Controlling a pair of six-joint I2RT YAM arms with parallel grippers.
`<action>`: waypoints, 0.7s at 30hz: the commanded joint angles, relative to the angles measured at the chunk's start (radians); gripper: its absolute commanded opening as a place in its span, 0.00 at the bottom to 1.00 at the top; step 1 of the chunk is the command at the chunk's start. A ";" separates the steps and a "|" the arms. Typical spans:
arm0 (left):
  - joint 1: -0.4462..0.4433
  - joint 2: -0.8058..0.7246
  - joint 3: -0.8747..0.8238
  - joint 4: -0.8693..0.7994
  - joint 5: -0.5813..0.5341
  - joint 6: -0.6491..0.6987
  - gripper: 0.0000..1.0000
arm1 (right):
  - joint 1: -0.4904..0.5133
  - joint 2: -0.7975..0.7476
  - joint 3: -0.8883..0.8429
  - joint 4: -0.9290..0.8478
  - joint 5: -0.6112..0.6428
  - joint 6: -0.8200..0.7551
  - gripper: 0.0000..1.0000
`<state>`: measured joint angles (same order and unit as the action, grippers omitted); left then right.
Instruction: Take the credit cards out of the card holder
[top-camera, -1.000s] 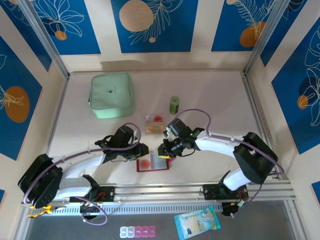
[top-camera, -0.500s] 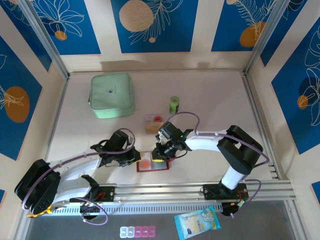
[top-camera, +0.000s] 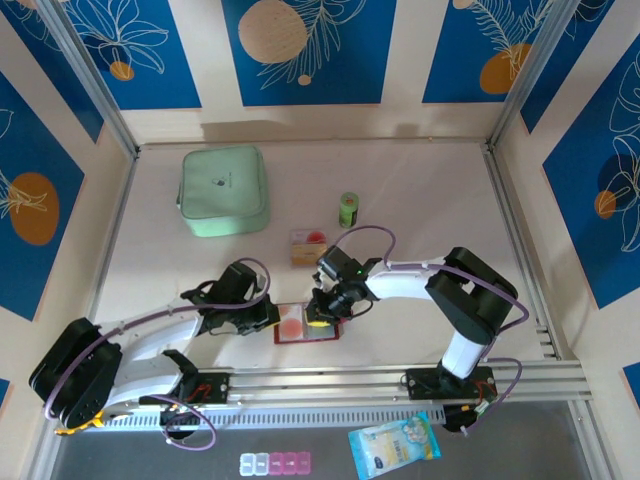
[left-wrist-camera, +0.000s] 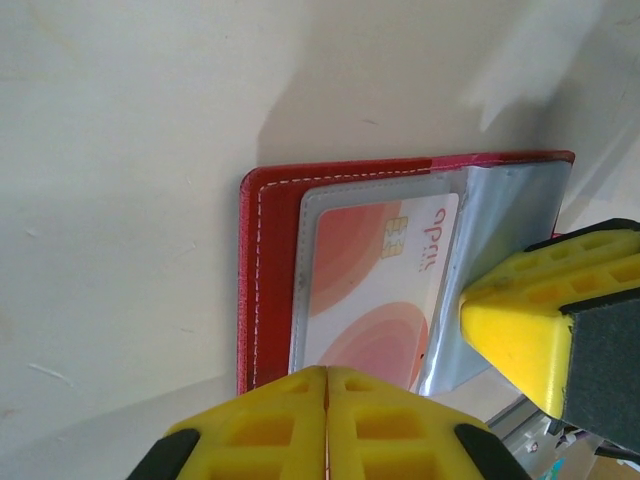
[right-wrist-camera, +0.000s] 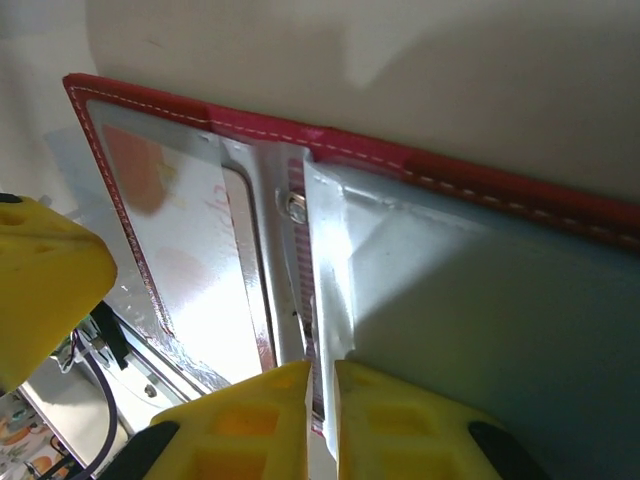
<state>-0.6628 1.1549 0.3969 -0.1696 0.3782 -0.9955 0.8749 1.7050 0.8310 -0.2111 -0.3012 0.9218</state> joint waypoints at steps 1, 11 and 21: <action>0.010 0.011 -0.010 -0.002 0.025 0.017 0.07 | 0.011 -0.034 0.037 -0.051 0.014 -0.011 0.16; 0.010 0.034 -0.027 0.018 0.026 0.015 0.04 | 0.020 -0.013 0.059 0.000 -0.020 0.023 0.23; 0.010 0.038 -0.041 0.008 0.017 0.019 0.04 | 0.025 0.027 0.054 0.058 -0.057 0.040 0.25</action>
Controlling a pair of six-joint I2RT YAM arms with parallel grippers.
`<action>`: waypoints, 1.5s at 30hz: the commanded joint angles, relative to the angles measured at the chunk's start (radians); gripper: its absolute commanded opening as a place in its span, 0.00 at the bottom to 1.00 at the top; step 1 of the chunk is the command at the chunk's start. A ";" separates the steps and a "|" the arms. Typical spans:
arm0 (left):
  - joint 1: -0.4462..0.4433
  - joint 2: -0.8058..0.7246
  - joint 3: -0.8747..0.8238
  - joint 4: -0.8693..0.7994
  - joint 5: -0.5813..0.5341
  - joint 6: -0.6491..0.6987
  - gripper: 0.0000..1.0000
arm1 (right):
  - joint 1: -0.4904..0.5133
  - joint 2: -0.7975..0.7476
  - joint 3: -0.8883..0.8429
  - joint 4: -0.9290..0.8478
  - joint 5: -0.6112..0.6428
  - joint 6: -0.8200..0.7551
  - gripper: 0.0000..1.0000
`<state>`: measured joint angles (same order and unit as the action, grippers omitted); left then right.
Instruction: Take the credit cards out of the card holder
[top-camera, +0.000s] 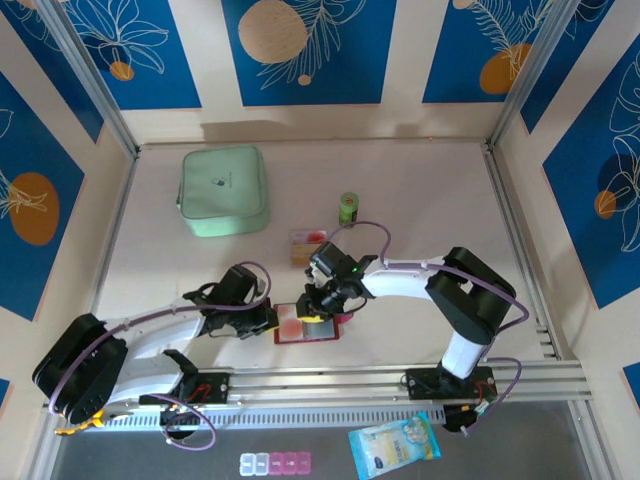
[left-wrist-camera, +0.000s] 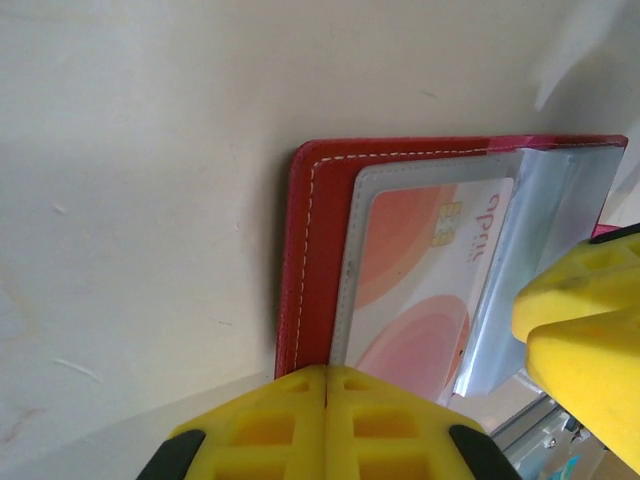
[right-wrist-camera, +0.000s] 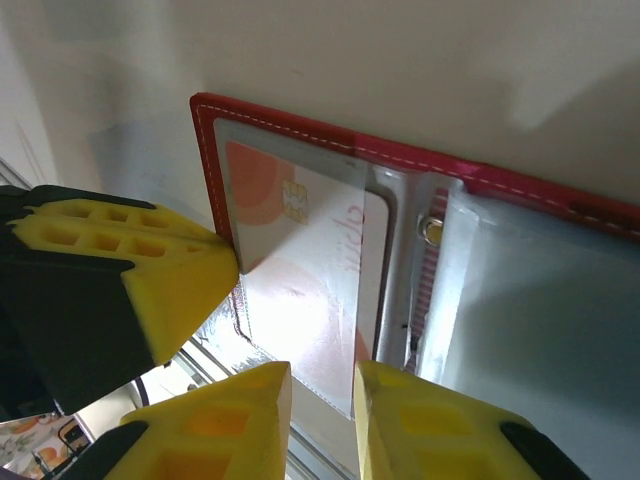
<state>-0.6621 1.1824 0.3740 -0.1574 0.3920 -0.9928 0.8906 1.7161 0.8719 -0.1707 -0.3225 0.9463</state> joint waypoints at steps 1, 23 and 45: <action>0.010 0.011 -0.018 -0.004 0.004 0.016 0.04 | 0.010 0.018 0.013 0.020 -0.036 0.016 0.25; 0.009 0.042 -0.018 0.022 0.011 0.014 0.04 | 0.016 0.065 0.015 0.082 -0.083 0.031 0.21; 0.010 0.043 -0.014 0.006 0.013 0.020 0.04 | 0.008 0.051 0.062 -0.139 0.025 -0.059 0.25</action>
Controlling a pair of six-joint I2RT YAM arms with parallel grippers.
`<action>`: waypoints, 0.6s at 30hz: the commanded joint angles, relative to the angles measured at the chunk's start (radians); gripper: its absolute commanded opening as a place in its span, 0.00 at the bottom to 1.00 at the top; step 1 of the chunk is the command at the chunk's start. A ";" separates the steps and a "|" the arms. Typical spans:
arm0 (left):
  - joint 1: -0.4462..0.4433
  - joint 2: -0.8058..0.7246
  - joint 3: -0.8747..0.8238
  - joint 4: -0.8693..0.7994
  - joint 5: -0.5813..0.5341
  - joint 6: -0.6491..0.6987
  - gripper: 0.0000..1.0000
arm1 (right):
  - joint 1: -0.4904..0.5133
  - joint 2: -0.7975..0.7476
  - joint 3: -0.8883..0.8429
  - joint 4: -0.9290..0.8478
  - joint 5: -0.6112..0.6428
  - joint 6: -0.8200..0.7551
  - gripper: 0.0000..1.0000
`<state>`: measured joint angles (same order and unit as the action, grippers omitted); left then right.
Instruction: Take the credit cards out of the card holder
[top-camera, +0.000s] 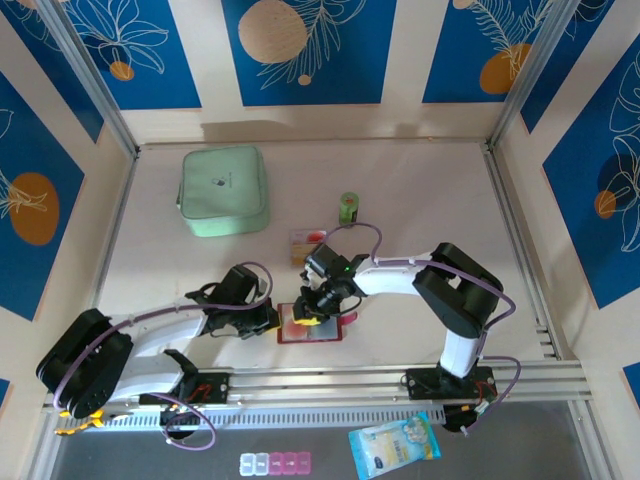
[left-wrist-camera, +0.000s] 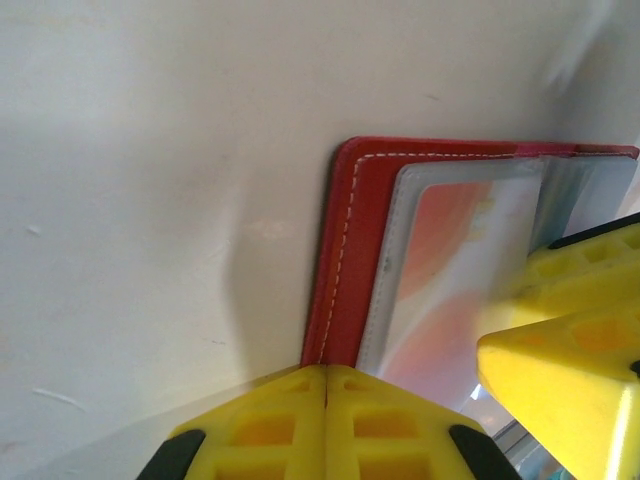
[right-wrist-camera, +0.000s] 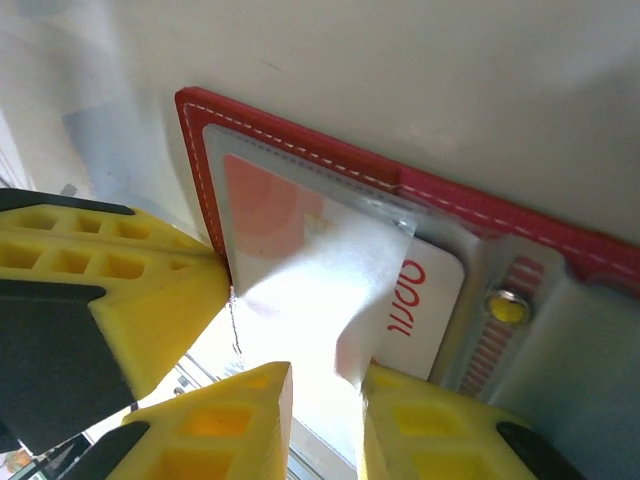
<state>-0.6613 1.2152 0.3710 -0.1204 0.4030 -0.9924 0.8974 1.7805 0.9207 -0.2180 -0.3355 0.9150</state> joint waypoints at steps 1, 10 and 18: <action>0.009 0.010 -0.011 -0.031 0.002 0.020 0.04 | 0.001 -0.015 0.017 -0.099 0.042 -0.031 0.25; 0.008 0.013 0.016 0.010 0.037 0.024 0.04 | 0.004 -0.008 0.037 -0.124 0.042 -0.054 0.24; -0.006 0.073 0.041 0.066 0.086 0.035 0.03 | 0.010 -0.004 0.037 -0.112 0.043 -0.045 0.25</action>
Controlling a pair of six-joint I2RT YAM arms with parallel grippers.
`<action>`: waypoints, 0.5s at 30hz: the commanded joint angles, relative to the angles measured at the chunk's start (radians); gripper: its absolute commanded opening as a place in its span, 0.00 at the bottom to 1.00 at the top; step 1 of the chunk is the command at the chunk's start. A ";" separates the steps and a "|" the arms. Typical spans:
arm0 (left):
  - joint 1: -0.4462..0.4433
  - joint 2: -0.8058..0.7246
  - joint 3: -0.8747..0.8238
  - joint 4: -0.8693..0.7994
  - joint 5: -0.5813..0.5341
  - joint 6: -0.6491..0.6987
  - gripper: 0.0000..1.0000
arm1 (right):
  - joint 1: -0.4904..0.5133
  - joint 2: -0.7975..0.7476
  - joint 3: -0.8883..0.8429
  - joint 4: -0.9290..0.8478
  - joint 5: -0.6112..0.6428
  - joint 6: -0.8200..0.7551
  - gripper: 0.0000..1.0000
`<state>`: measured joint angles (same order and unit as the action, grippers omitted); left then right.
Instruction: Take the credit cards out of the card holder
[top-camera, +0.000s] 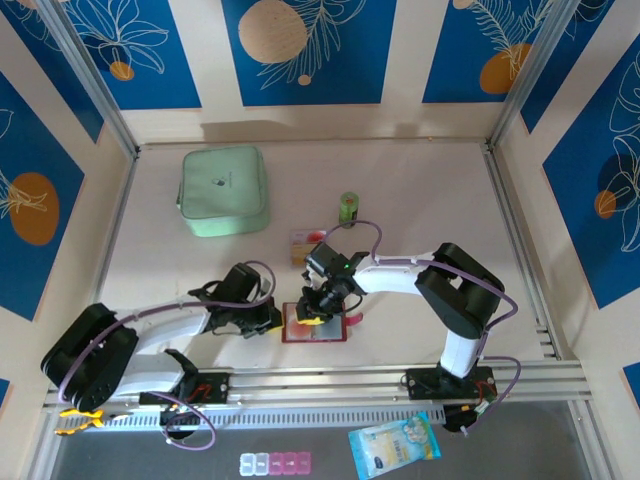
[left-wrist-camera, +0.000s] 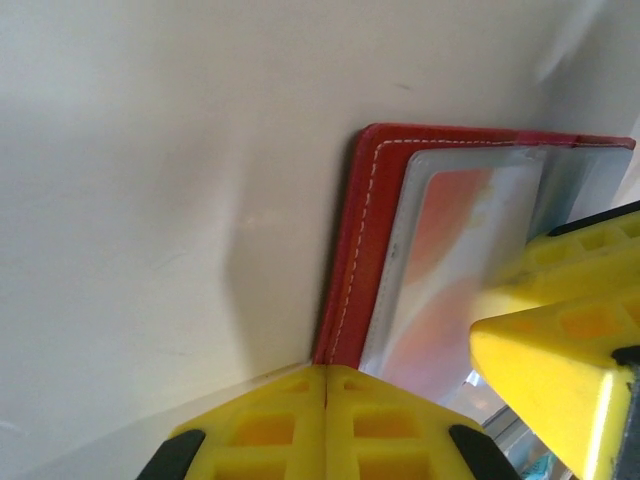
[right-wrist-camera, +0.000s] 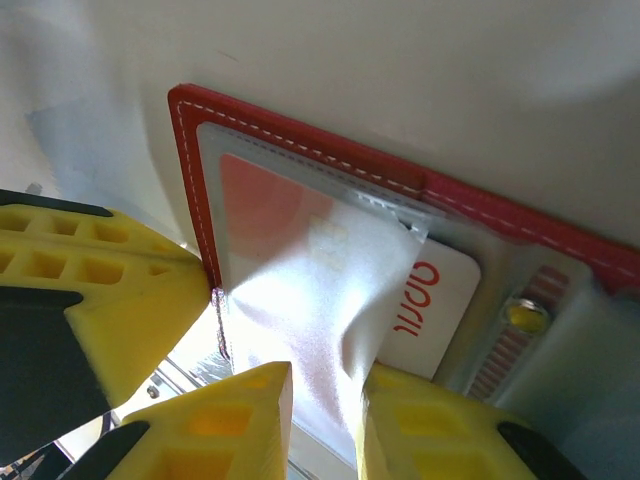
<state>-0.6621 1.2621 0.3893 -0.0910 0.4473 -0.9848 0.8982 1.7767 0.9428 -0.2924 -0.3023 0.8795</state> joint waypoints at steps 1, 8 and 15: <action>-0.006 0.036 0.023 0.030 0.040 0.030 0.03 | 0.010 0.001 0.016 -0.039 0.009 -0.008 0.25; -0.007 0.060 0.026 -0.030 -0.001 0.050 0.03 | 0.013 0.004 0.016 -0.042 0.010 -0.006 0.25; -0.007 -0.010 0.062 -0.128 -0.053 0.058 0.03 | 0.013 0.004 0.021 -0.060 0.023 -0.010 0.25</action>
<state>-0.6659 1.2926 0.4294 -0.1501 0.4297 -0.9432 0.9035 1.7767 0.9493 -0.3084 -0.2916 0.8795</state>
